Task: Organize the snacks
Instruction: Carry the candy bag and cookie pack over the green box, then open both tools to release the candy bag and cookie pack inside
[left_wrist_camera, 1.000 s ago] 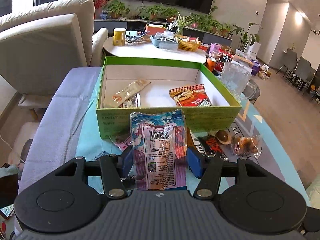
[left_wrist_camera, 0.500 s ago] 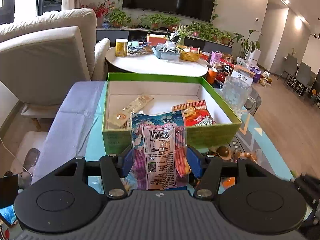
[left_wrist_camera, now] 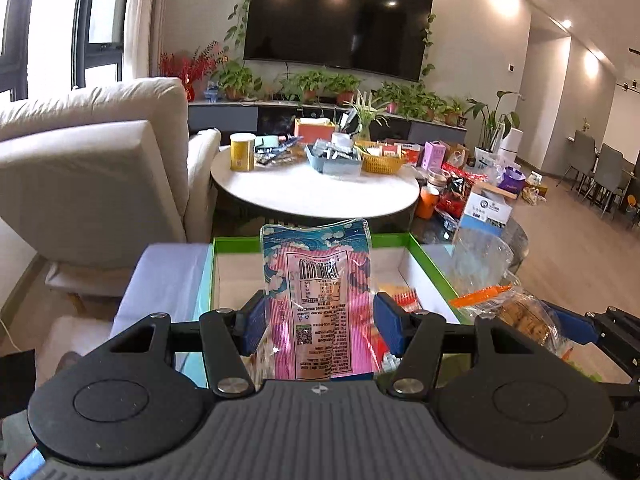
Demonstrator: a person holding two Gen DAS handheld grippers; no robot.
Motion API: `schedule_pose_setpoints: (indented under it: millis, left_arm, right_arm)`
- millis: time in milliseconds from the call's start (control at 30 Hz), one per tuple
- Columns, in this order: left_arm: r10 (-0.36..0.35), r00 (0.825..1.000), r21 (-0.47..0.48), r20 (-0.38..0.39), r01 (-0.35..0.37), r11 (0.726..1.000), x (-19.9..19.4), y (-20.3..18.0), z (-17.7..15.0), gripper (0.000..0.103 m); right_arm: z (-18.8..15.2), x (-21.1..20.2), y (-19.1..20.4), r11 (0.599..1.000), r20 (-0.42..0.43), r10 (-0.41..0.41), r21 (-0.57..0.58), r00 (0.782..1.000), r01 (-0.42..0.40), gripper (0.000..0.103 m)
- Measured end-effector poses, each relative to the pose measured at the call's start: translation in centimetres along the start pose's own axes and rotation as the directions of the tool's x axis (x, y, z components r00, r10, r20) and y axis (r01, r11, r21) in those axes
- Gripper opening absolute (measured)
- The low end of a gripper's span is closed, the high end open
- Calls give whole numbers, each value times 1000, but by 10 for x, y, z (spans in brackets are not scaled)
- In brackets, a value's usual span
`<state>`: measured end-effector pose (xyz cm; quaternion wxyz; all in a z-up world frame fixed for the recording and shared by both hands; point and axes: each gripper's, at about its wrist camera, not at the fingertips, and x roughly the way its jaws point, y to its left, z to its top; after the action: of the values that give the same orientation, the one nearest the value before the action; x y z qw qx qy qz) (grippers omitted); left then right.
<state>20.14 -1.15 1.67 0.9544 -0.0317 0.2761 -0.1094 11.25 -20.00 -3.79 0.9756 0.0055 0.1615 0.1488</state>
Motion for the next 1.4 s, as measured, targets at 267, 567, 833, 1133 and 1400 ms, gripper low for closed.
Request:
schedule_pose_setpoints:
  millis: [267, 567, 833, 1133, 1400]
  left_arm:
    - [18, 1000, 15, -16, -18, 1000, 31, 4, 12, 54]
    - [31, 998, 18, -61, -30, 999, 57, 5, 9, 54]
    - [48, 992, -4, -120, -48, 999, 74, 4, 7, 55]
    - [49, 992, 5, -115, -49, 999, 69, 2, 8, 59]
    - [47, 993, 5, -108, -46, 999, 56, 4, 1, 60]
  right_arm:
    - [9, 34, -11, 998, -32, -18, 53, 999, 19, 63]
    - [10, 59, -11, 998, -73, -28, 58, 997, 32, 63]
    - [6, 68, -8, 996, -73, -77, 48, 994, 81, 63]
    - [3, 57, -12, 994, -60, -92, 52, 994, 95, 64]
    - [-3, 49, -13, 994, -76, -90, 49, 993, 94, 64]
